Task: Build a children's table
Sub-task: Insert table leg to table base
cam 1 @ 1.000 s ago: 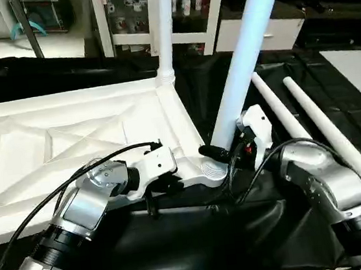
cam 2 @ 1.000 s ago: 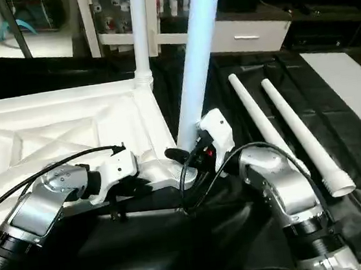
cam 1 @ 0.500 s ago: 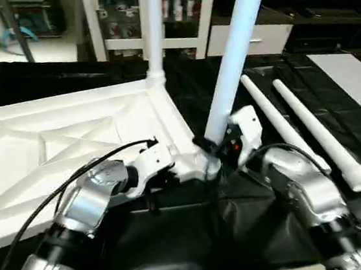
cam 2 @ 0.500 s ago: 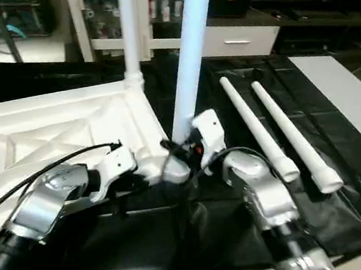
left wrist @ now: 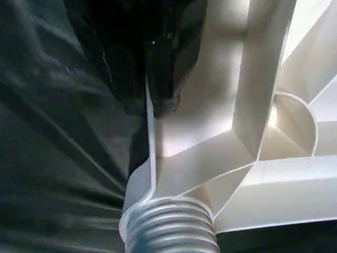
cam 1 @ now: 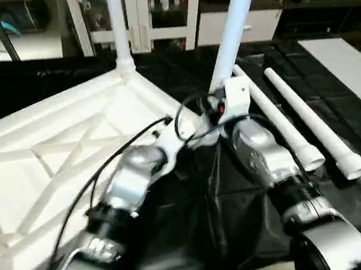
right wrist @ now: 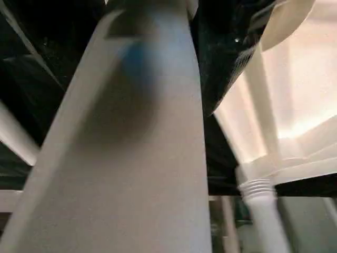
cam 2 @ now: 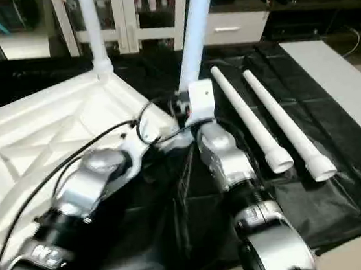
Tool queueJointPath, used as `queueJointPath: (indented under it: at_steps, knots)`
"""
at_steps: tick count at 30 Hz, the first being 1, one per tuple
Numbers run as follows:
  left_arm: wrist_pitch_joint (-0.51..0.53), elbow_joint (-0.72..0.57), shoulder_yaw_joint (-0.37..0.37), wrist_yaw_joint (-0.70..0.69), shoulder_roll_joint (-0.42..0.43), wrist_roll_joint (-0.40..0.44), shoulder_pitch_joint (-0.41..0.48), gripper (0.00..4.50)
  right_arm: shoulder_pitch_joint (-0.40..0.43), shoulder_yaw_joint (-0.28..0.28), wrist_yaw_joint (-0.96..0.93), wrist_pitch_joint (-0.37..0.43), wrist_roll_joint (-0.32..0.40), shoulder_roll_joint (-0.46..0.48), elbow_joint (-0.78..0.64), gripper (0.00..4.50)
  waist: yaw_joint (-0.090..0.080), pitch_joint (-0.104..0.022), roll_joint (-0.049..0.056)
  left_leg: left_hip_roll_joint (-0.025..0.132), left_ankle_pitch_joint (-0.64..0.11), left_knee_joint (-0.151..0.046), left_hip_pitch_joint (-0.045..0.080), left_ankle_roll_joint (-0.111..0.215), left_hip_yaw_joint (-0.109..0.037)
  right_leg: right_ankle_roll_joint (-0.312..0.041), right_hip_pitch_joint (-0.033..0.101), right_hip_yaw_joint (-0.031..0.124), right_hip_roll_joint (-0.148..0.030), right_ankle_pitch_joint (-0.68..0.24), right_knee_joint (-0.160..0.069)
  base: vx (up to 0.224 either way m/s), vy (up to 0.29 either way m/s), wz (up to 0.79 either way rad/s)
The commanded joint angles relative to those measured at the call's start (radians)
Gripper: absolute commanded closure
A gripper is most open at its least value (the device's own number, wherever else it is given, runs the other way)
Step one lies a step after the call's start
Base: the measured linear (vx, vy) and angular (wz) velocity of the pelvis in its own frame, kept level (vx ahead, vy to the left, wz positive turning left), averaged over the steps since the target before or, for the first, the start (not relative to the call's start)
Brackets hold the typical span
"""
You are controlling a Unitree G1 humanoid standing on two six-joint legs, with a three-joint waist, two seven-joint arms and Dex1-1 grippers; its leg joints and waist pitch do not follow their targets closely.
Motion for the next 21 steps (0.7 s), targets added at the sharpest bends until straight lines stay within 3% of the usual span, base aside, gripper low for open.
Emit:
queueJointPath:
  at_steps: [1, 4, 7, 10, 12, 14, 18, 20, 21]
  knots:
    - [0.0, -0.01, -0.008, 0.004, -0.021, -0.014, -0.011, 4.5, 0.027, -0.057, -0.084, 0.022, -0.037, -0.026, 0.152, 2.66, 0.001, -0.051, 0.007, 0.053, -0.05, -0.055, 0.024, 0.055, -0.021, -0.219, 0.03, 0.04, -0.064, 0.128, -0.043, 0.0, 0.0, 0.0]
    - [0.002, -0.008, -0.015, -0.001, -0.014, -0.012, -0.009, 4.5, 0.01, -0.063, -0.094, 0.0, -0.04, -0.022, 0.192, 2.66, 0.001, -0.045, 0.01, 0.056, -0.113, -0.059, 0.026, 0.051, -0.021, -0.221, 0.026, 0.039, -0.064, 0.069, -0.05, 0.0, 0.0, 0.0]
    - [-0.002, -0.002, -0.019, -0.006, -0.007, -0.01, -0.004, 4.5, -0.002, -0.067, -0.093, -0.016, -0.036, -0.02, 0.216, 2.66, -0.001, -0.043, 0.01, 0.058, -0.17, -0.064, 0.028, 0.028, -0.023, -0.209, 0.024, 0.04, -0.064, -0.011, -0.057, 0.0, 0.0, 0.0]
    - [-0.002, 0.0, -0.016, -0.006, -0.009, -0.013, -0.005, 4.5, -0.01, -0.07, -0.085, -0.024, -0.029, -0.017, 0.234, 2.66, -0.002, -0.043, 0.011, 0.058, -0.171, -0.065, 0.028, 0.016, -0.024, -0.201, 0.023, 0.04, -0.062, -0.01, -0.056, 0.0, 0.0, 0.0]
    - [-0.002, 0.0, -0.02, -0.013, -0.005, -0.017, -0.003, 4.5, -0.018, -0.06, -0.037, -0.074, -0.032, -0.017, 0.247, 2.66, -0.003, -0.041, 0.01, 0.058, -0.192, -0.066, 0.027, 0.012, -0.023, -0.201, 0.021, 0.04, -0.065, -0.031, -0.059, 0.0, 0.0, 0.0]
    - [-0.004, 0.001, -0.02, -0.016, -0.003, -0.019, -0.003, 4.5, -0.016, -0.071, -0.017, -0.089, -0.019, -0.014, 0.239, 2.1, -0.003, -0.042, 0.012, 0.058, -0.2, -0.066, 0.027, 0.009, -0.023, -0.199, 0.021, 0.041, -0.065, -0.04, -0.06, 0.0, 0.0, 0.0]
    - [-0.017, -0.011, -0.029, -0.042, 0.015, -0.022, -0.003, 4.5, -0.009, -0.059, 0.058, -0.092, -0.007, -0.017, 0.179, 1.77, 0.005, -0.048, 0.011, 0.058, -0.141, -0.058, 0.03, 0.032, -0.02, -0.214, 0.026, 0.041, -0.063, 0.048, -0.051, 0.0, 0.0, 0.0]
    - [-0.032, -0.029, -0.033, -0.067, 0.026, -0.031, 0.003, 4.5, 0.006, -0.038, 0.104, -0.081, -0.01, -0.03, 0.122, 1.5, 0.013, -0.056, 0.007, 0.054, -0.004, -0.047, 0.021, 0.084, -0.019, -0.238, 0.035, 0.039, -0.06, 0.226, -0.03, 0.0, 0.0, 0.0]
    - [-0.034, -0.031, -0.033, -0.07, 0.027, -0.032, 0.003, 4.5, 0.008, -0.036, 0.108, -0.08, -0.01, -0.031, 0.117, 1.43, 0.014, -0.057, 0.006, 0.051, 0.024, -0.042, 0.021, 0.1, -0.018, -0.244, 0.035, 0.039, -0.058, 0.268, -0.025, 0.0, 0.0, 0.0]
